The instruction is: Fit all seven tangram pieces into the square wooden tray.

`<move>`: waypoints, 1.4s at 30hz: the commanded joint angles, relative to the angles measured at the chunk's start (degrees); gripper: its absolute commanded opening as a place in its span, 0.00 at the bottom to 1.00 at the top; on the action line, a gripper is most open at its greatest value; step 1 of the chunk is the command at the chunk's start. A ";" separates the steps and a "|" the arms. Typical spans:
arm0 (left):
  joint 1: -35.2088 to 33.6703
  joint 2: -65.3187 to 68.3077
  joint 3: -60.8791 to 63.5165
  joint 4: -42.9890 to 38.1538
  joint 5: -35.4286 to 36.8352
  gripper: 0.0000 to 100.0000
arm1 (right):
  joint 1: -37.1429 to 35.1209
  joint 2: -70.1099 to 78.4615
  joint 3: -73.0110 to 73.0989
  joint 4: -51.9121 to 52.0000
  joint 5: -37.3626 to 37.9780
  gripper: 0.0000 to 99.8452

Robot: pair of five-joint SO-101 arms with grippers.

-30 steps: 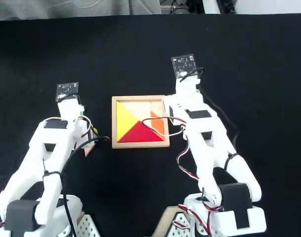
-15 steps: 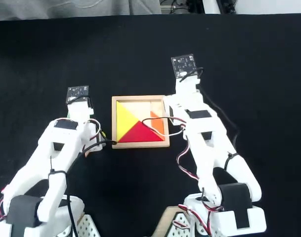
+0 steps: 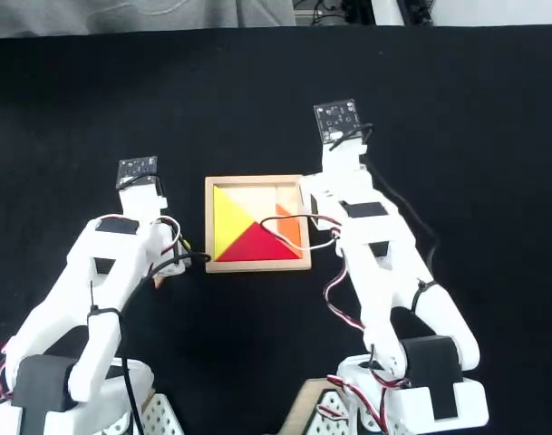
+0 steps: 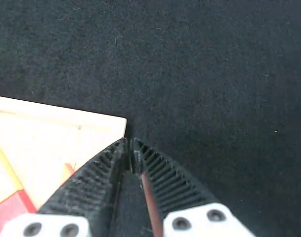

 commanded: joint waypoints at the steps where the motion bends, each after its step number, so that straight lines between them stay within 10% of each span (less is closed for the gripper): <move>1: -1.19 0.53 -1.63 0.35 0.18 0.20 | 0.35 -0.22 -0.40 -1.14 0.35 0.02; 42: -13.05 -0.09 -10.95 11.87 -10.11 0.20 | 0.35 -0.22 -0.40 -1.14 0.35 0.02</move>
